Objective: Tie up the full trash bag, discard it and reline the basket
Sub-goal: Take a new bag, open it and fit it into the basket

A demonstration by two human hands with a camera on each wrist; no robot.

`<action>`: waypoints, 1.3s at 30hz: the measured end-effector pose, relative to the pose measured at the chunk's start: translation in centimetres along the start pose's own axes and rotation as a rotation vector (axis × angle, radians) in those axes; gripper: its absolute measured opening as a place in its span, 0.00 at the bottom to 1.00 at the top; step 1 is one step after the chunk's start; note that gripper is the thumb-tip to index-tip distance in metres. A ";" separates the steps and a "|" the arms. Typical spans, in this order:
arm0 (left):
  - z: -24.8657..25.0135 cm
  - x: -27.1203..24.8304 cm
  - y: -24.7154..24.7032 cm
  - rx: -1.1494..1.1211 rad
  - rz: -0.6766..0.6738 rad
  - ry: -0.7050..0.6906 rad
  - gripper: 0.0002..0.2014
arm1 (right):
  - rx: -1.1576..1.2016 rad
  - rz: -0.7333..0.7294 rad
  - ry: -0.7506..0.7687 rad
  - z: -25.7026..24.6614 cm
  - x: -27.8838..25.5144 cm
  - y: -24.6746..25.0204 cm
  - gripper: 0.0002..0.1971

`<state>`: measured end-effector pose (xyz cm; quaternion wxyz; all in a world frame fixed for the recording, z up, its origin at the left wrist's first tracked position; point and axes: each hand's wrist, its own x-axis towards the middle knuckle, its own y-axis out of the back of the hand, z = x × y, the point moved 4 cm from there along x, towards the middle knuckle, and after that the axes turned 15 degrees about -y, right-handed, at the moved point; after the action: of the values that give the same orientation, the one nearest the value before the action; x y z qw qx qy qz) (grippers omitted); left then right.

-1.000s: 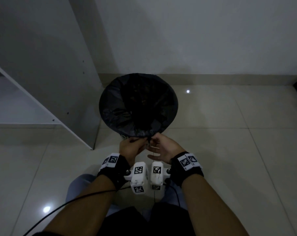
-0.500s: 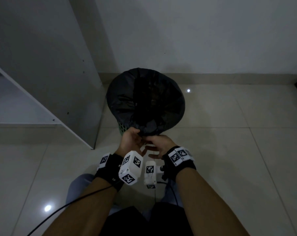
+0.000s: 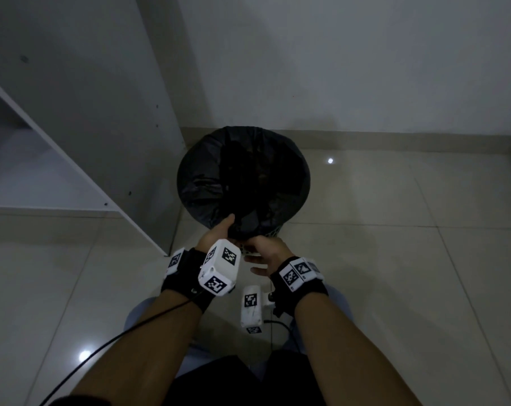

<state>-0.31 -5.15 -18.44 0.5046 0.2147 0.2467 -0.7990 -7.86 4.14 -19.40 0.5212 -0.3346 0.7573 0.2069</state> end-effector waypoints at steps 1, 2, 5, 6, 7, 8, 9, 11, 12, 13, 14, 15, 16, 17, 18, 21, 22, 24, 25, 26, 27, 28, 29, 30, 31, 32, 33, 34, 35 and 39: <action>0.1 0.1 0.1 -0.013 0.021 -0.024 0.13 | -0.029 0.018 0.037 -0.2 -0.2 0.1 0.15; -0.1 0.8 0.5 -0.013 0.043 -0.041 0.12 | -0.075 0.049 0.092 -0.4 -0.5 0.2 0.15; 0.3 1.1 0.8 0.056 0.069 -0.057 0.10 | -0.266 0.164 0.325 -1.3 -2.5 1.4 0.06; 0.5 1.2 0.8 0.093 0.070 -0.059 0.11 | -0.337 0.207 0.394 -1.5 -3.3 1.9 0.12; 0.8 1.3 0.7 0.125 0.078 -0.060 0.12 | -0.413 0.289 0.445 -2.0 -3.9 2.6 0.17; 1.0 1.4 0.6 0.146 0.086 -0.059 0.11 | -0.489 0.418 0.499 -2.5 -4.5 3.2 0.18; 1.2 1.5 0.5 0.172 0.095 -0.073 0.10 | -0.562 0.556 0.578 -3.2 -5.3 3.5 0.18; 1.4 1.5 0.3 0.211 0.110 -0.090 0.09 | -0.694 0.695 0.826 -4.5 -6.4 3.3 0.15; 1.2 1.7 0.2 0.207 0.096 -0.088 0.08 | -0.800 0.689 0.940 -5.0 -6.4 2.7 0.17; 1.1 1.8 0.0 0.205 0.092 -0.087 0.05 | -0.954 0.651 1.009 -5.2 -6.2 1.9 0.22; 1.1 1.8 -0.3 0.199 0.090 -0.092 0.07 | -1.123 0.603 1.020 -5.3 -5.4 1.1 0.28; 1.1 1.9 -0.7 0.212 0.064 -0.096 0.14 | -1.289 0.562 0.976 -5.3 -4.6 0.3 0.31; 1.1 1.8 -1.1 0.221 0.042 -0.104 0.19 | -1.419 0.533 0.909 -5.3 -3.6 -0.3 0.31; 1.3 1.9 -1.2 0.233 0.052 -0.120 0.21 | -1.506 0.508 0.849 -5.3 -2.7 -0.8 0.29; 1.3 1.8 -1.1 0.229 0.080 -0.112 0.22 | -1.554 0.488 0.818 -5.4 -1.8 -1.1 0.27; 1.8 2.0 -0.4 0.119 0.153 -0.098 0.20 | -1.571 0.478 0.841 -6.4 -0.9 -1.7 0.20; 1.9 2.1 -0.2 0.071 0.172 -0.100 0.20 | -1.578 0.488 0.846 -6.9 -0.7 -1.9 0.17; 1.8 2.1 -0.1 -0.022 0.194 -0.107 0.20 | -1.625 0.500 0.823 -7.7 0.0 -2.4 0.12; 1.7 2.0 -0.1 -0.068 0.198 -0.108 0.19 | -1.637 0.493 0.803 -7.9 0.5 -2.8 0.11; 1.5 1.9 -0.1 -0.101 0.199 -0.113 0.17 | -1.654 0.484 0.774 -8.1 1.0 -3.0 0.11; 1.3 1.8 -0.2 -0.116 0.201 -0.116 0.15 | -1.671 0.476 0.746 -8.2 1.5 -3.1 0.12; 1.2 1.6 -0.3 -0.116 0.207 -0.122 0.14 | -1.679 0.459 0.725 -8.4 1.7 -3.1 0.12; 1.1 1.7 -0.2 -0.125 0.214 -0.134 0.12 | -1.672 0.426 0.708 -8.5 1.8 -3.1 0.12; 1.0 1.8 -0.2 -0.134 0.225 -0.144 0.11 | -1.660 0.390 0.688 -8.5 1.5 -2.8 0.13; 1.1 2.0 0.0 -0.133 0.238 -0.161 0.10 | -1.662 0.390 0.694 -8.6 0.9 -2.4 0.18; 1.5 2.0 0.1 -0.124 0.250 -0.183 0.10 | -1.703 0.441 0.723 -8.8 0.2 -1.9 0.25; 1.6 2.4 0.4 -0.109 0.264 -0.201 0.13 | -1.756 0.523 0.756 -8.9 -0.3 -1.3 0.31; 1.7 2.9 0.7 -0.096 0.279 -0.211 0.19 | -1.791 0.590 0.767 -9.0 -0.6 -0.4 0.34; 1.8 3.4 1.0 -0.079 0.291 -0.214 0.24 | -1.809 0.614 0.737 -9.0 -0.8 0.4 0.34; 0.6 6.3 2.0 -0.024 0.333 -0.194 0.36 | -1.832 0.571 0.611 -8.6 -0.6 1.5 0.10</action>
<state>-1.04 -10.74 -22.05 0.6540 0.1682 0.1674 -0.7183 -14.42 -0.39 -15.72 -0.2226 -0.4512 0.4594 0.7320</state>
